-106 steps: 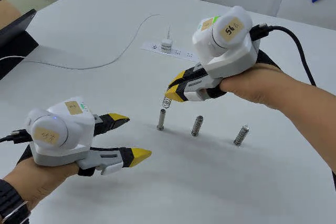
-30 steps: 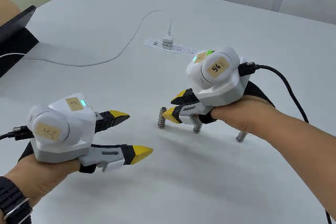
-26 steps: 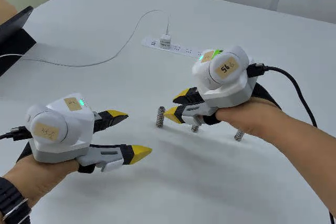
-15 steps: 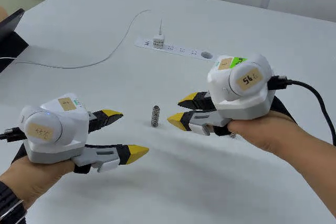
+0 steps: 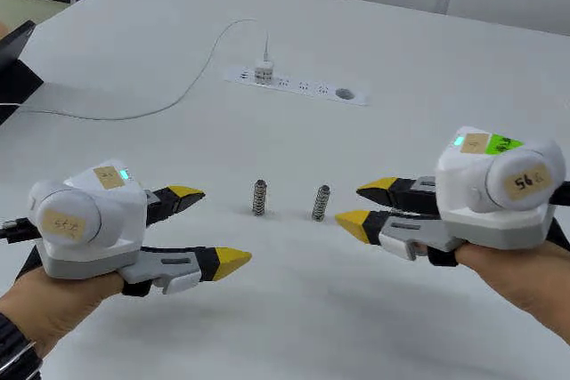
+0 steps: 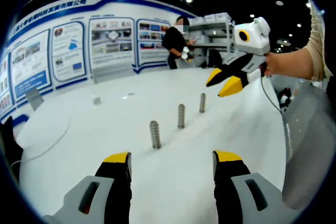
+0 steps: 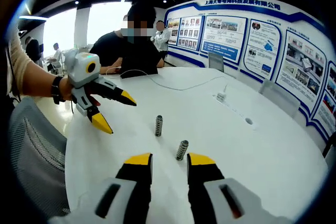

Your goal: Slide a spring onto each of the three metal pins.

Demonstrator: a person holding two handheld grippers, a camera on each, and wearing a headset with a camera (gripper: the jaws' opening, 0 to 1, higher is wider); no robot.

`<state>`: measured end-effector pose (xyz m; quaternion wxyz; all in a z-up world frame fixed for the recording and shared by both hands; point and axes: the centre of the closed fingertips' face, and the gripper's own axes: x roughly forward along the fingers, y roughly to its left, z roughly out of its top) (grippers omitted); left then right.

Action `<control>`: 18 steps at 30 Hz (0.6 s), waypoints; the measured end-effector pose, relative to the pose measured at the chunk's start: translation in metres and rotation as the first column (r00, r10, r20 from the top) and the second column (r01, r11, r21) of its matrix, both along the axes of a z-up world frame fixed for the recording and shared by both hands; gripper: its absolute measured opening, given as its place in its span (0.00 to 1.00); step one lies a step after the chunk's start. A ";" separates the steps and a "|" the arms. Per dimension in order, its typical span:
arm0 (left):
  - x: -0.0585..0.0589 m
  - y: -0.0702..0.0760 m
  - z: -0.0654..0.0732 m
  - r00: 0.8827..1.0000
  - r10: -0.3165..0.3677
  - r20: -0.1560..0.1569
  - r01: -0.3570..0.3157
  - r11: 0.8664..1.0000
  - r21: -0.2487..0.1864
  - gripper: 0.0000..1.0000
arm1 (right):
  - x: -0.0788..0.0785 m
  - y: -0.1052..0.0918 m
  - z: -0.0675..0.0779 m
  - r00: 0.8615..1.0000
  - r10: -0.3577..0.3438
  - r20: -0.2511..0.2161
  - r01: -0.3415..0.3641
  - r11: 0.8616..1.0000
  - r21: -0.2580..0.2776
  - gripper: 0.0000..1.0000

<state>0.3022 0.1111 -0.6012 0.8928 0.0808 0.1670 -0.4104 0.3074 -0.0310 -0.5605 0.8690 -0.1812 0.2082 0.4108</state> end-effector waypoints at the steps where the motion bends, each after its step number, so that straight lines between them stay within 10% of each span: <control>1: 0.000 0.000 0.000 1.000 -0.001 0.000 0.001 1.000 0.001 0.64 | -0.001 -0.005 0.001 1.000 -0.011 0.004 0.011 1.000 0.008 0.27; 18: -0.003 -0.002 -0.003 1.000 -0.012 -0.008 0.012 1.000 0.011 0.66 | 0.002 -0.068 -0.020 0.990 -0.138 -0.019 0.139 0.989 0.046 0.47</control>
